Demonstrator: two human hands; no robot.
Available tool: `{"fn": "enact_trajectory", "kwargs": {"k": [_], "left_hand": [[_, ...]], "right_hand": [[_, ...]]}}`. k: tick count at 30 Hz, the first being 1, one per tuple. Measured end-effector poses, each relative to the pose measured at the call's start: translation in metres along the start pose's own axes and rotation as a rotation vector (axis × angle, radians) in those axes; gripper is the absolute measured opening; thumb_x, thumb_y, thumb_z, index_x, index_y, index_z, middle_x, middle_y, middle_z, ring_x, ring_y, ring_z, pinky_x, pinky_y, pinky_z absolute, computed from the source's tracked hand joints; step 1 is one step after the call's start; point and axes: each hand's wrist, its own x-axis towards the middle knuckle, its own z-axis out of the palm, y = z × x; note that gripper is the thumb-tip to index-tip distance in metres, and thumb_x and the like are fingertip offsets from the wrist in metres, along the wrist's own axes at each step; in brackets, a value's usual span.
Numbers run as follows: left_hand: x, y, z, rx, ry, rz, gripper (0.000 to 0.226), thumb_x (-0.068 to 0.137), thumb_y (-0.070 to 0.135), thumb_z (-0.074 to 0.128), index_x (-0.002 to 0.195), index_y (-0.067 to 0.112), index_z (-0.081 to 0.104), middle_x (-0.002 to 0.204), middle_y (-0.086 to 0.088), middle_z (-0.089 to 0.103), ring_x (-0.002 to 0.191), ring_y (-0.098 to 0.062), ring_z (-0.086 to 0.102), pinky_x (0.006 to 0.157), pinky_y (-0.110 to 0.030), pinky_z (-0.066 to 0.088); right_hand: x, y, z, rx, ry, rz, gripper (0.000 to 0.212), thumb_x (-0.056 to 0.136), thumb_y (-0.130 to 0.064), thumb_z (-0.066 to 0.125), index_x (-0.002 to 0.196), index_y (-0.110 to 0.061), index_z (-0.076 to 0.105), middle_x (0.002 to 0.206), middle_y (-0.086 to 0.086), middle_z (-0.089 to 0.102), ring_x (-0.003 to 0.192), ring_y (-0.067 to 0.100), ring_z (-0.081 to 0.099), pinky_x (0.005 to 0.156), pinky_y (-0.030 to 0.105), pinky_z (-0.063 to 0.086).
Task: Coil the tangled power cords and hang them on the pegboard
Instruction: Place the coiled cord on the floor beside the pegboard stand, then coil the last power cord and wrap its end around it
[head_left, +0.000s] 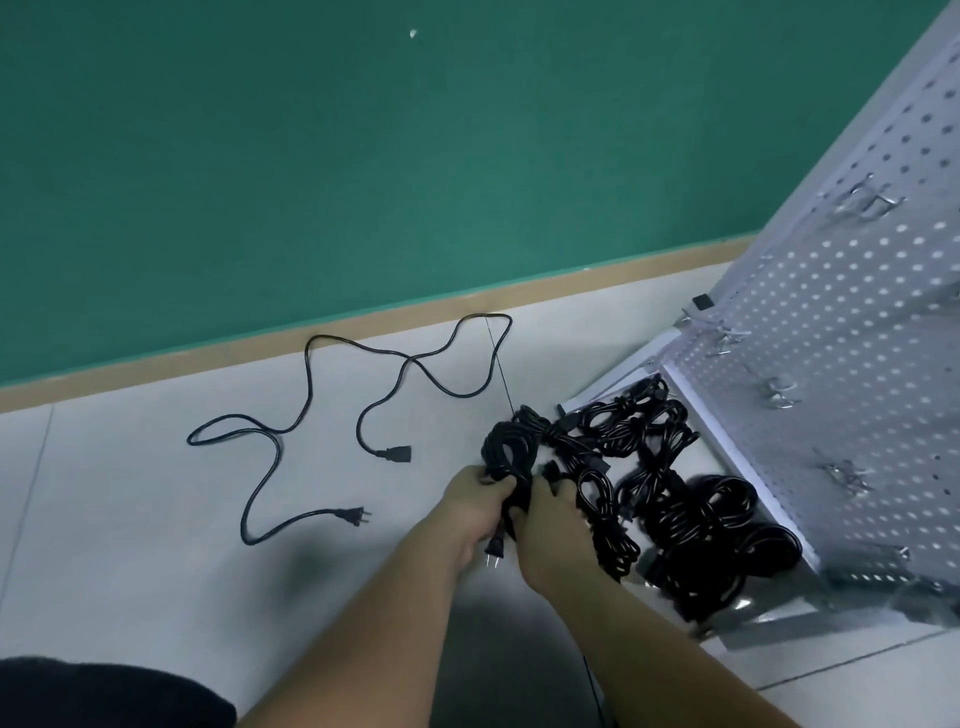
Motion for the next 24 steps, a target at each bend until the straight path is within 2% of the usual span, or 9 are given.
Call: {"fn": "enact_trajectory", "kwargs": {"k": [3,6,8,11,14,15,17,19,24], "left_hand": [[0.015,-0.012,-0.003,-0.010,-0.072,-0.059,0.022,0.109,0.018,0.055,0.130,0.019,0.064,0.120,-0.011,0.076,0.102,-0.023,0.074,0.082,-0.033,0.062],[0.026,-0.033,0.003,-0.001,-0.128,-0.113,0.031,0.106,0.017,0.059,0.137,0.020,0.062,0.123,-0.010,0.075,0.110,-0.029,0.074,0.097,-0.045,0.062],[0.031,-0.044,0.010,-0.035,-0.140,-0.097,0.032,0.104,0.009,0.060,0.135,0.017,0.061,0.123,-0.011,0.075,0.112,-0.028,0.073,0.097,-0.045,0.061],[0.032,-0.046,0.009,-0.014,-0.152,-0.069,0.026,0.100,0.002,0.059,0.120,0.017,0.065,0.117,-0.015,0.076,0.111,-0.033,0.073,0.099,-0.048,0.060],[0.030,-0.039,-0.006,0.253,-0.193,-0.009,0.019,0.094,0.012,0.064,0.110,0.015,0.073,0.101,-0.007,0.077,0.092,-0.023,0.072,0.083,-0.038,0.057],[0.029,-0.037,-0.009,0.318,-0.193,0.023,0.018,0.093,0.018,0.065,0.109,0.015,0.074,0.100,-0.005,0.077,0.090,-0.019,0.070,0.085,-0.037,0.057],[0.028,-0.034,-0.021,0.394,-0.144,0.075,0.028,0.094,0.033,0.068,0.120,0.023,0.070,0.118,0.000,0.075,0.105,-0.015,0.068,0.100,-0.039,0.054],[0.022,-0.031,-0.038,0.452,-0.063,0.111,0.050,0.098,0.043,0.068,0.143,0.026,0.057,0.138,0.005,0.066,0.123,-0.014,0.061,0.107,-0.031,0.046],[0.000,-0.025,-0.094,0.576,0.135,0.206,0.065,0.098,0.050,0.068,0.155,0.027,0.048,0.144,0.001,0.058,0.132,-0.019,0.058,0.111,-0.033,0.046]], "right_hand": [[0.006,0.007,0.008,-0.045,-0.029,0.011,0.058,0.108,-0.023,0.053,0.162,-0.023,0.031,0.148,0.010,0.046,0.126,0.029,0.056,0.098,0.039,0.051],[0.012,0.017,0.010,-0.133,-0.063,0.034,0.049,0.099,-0.012,0.058,0.146,-0.025,0.053,0.138,0.006,0.055,0.123,0.028,0.058,0.101,0.038,0.052],[0.016,0.021,0.013,-0.152,-0.068,0.051,0.041,0.097,-0.010,0.058,0.135,-0.025,0.061,0.135,0.004,0.052,0.114,0.028,0.063,0.098,0.039,0.055],[0.022,0.022,0.016,-0.296,-0.067,0.031,0.045,0.092,-0.005,0.061,0.135,-0.021,0.059,0.135,0.003,0.046,0.124,0.028,0.056,0.099,0.039,0.054],[0.020,0.011,0.016,-0.446,-0.029,0.016,0.042,0.093,-0.013,0.062,0.134,-0.020,0.056,0.139,0.005,0.041,0.133,0.028,0.042,0.105,0.040,0.048],[0.019,0.010,0.015,-0.464,-0.007,0.035,0.039,0.095,-0.016,0.060,0.134,-0.021,0.055,0.139,0.005,0.041,0.133,0.028,0.041,0.105,0.040,0.047],[0.021,0.003,0.013,-0.444,0.065,0.066,0.034,0.099,-0.023,0.055,0.132,-0.022,0.056,0.136,0.004,0.043,0.131,0.027,0.042,0.102,0.039,0.046],[0.023,-0.005,0.010,-0.427,0.110,0.030,0.032,0.100,-0.029,0.055,0.131,-0.024,0.057,0.135,0.004,0.044,0.129,0.027,0.044,0.101,0.040,0.046],[0.036,-0.034,0.001,-0.333,0.028,-0.173,0.045,0.102,-0.031,0.056,0.146,-0.022,0.053,0.146,0.006,0.041,0.135,0.027,0.041,0.100,0.041,0.052]]}}
